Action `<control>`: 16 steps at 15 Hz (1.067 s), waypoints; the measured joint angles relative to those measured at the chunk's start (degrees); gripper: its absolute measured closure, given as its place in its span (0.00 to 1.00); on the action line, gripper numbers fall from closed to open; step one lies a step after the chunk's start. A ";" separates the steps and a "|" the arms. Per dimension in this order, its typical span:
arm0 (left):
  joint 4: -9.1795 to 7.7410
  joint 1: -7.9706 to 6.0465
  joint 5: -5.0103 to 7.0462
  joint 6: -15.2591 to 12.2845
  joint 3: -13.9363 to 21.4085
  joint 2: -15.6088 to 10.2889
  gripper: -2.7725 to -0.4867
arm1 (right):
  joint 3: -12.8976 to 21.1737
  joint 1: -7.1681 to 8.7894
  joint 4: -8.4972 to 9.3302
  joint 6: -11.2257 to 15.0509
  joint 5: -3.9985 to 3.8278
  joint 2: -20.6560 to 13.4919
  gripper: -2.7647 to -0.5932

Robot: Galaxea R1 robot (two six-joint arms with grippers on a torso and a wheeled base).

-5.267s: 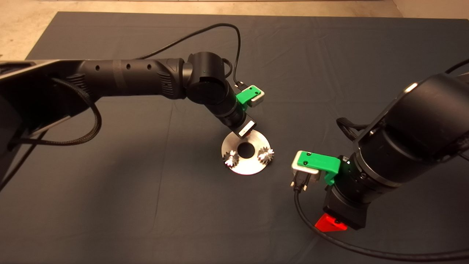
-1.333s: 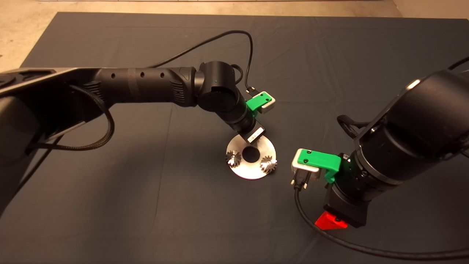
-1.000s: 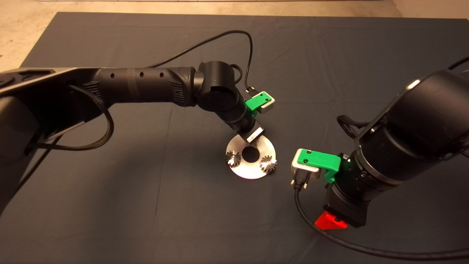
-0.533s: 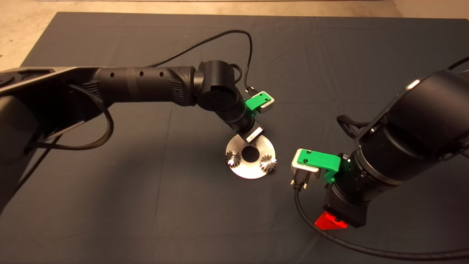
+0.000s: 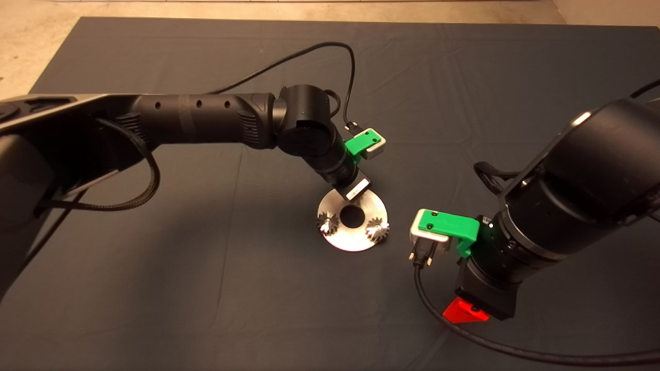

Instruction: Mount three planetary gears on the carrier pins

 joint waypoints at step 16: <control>-3.29 -3.38 12.59 3.66 -0.21 -2.53 0.71 | -0.52 0.00 0.03 -0.06 -0.20 0.08 0.26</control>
